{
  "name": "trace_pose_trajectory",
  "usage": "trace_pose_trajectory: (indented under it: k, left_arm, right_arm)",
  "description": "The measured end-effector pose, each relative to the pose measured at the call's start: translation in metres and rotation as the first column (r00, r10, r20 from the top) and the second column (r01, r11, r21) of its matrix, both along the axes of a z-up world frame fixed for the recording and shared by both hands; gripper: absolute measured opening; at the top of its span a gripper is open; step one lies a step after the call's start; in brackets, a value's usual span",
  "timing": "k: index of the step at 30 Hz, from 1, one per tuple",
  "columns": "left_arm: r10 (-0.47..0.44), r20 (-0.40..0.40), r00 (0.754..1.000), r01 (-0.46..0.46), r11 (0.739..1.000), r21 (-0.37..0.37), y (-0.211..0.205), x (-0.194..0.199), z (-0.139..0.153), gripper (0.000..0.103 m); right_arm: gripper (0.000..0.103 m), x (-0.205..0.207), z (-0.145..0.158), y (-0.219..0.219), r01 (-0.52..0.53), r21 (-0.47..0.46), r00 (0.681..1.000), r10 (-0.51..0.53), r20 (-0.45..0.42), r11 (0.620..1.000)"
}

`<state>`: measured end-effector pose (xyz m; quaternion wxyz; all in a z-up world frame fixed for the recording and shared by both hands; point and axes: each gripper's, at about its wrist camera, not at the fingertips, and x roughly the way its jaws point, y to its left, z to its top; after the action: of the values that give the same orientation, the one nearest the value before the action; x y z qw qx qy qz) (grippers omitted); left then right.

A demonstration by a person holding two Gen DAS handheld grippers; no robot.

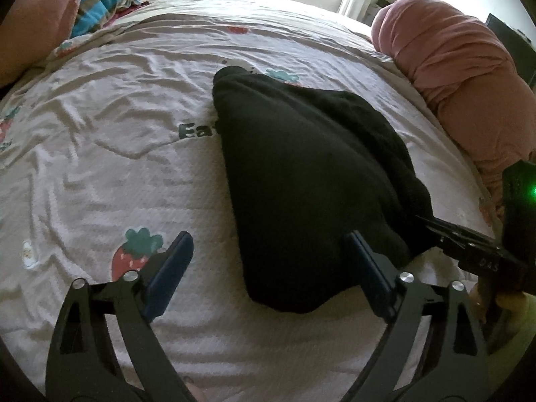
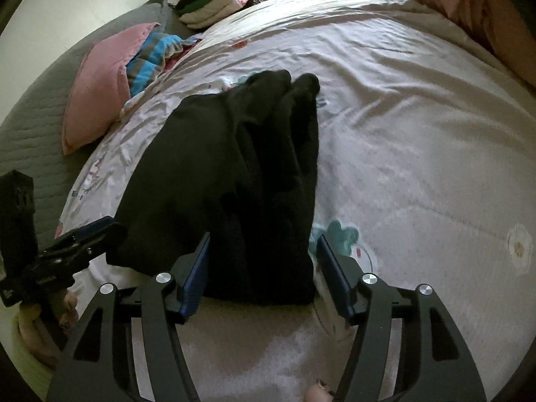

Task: Fold small clothes
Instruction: 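Open the right tool and release the folded black shirt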

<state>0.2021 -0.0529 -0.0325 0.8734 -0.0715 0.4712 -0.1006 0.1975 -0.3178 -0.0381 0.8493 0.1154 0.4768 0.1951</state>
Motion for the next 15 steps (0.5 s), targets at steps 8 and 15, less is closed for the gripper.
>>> trace_pose_trajectory:
  k: [8,15]
  left_arm:
    - [0.009,0.019,1.0,-0.009,1.0,0.003,0.005,-0.011,0.008,0.088]
    - [0.018,0.034,0.999,-0.019,1.0,0.0,0.009,-0.017,0.014,0.093]
  right_arm:
    - [0.075,-0.015,0.016,0.001,0.003,-0.004,0.999,-0.003,0.051,1.0]
    - [0.093,-0.029,0.037,0.002,0.011,-0.034,0.992,-0.006,0.129,0.999]
